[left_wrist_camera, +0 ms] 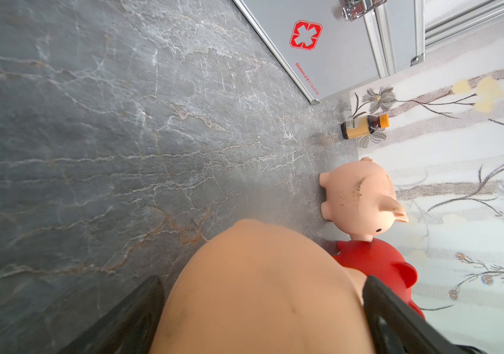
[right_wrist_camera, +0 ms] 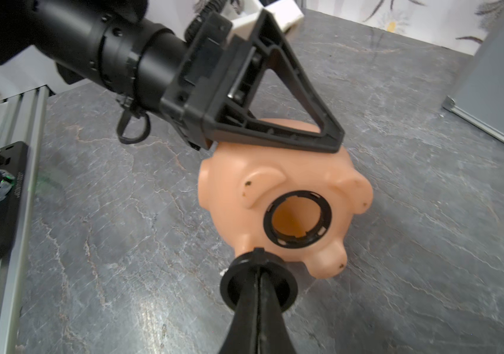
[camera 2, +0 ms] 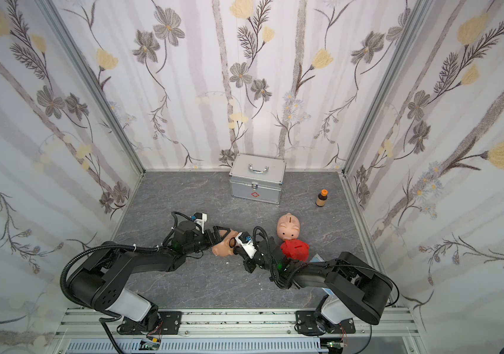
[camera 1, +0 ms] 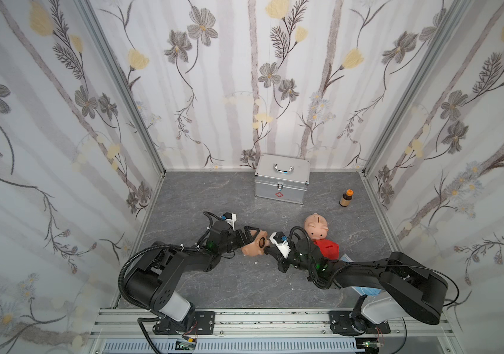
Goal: Open piggy banks
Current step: Open the lid on the piggy bank, then place the lid at the center of the board.
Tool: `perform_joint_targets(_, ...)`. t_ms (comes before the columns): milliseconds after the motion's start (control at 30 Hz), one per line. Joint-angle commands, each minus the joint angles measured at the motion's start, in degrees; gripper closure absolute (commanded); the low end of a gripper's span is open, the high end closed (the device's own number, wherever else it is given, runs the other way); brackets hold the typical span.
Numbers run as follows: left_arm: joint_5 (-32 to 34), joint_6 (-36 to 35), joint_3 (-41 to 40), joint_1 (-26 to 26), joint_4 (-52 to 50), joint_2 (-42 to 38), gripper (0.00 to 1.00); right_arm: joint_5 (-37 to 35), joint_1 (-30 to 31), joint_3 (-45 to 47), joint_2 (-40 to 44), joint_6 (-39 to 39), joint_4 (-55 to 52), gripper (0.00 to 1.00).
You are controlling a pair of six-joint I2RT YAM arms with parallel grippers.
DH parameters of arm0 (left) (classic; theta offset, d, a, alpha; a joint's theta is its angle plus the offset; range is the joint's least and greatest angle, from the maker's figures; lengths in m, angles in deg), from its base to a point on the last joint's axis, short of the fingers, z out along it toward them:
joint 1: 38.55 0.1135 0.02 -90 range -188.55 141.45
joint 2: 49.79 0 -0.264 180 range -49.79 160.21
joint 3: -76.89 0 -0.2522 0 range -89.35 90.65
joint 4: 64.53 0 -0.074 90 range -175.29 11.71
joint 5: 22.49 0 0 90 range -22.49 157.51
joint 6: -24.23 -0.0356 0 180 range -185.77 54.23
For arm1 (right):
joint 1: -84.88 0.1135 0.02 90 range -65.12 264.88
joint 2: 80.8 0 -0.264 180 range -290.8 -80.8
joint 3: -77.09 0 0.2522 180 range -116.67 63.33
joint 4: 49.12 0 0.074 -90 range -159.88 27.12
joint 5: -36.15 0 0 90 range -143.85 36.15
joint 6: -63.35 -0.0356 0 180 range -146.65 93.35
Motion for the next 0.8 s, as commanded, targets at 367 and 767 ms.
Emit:
perform_joint_targets(367,2.3,-1.17,-0.58,-0.16,-8.6,-0.07,0.0,-29.32,5.26,-8.06,5.72,-25.67,-28.37,1.0)
perform_joint_targets(767,2.69,-1.17,-0.05,-0.42,-9.49,-0.67,0.0,-19.51,3.96,-22.21,1.25,-31.0,-53.17,1.0)
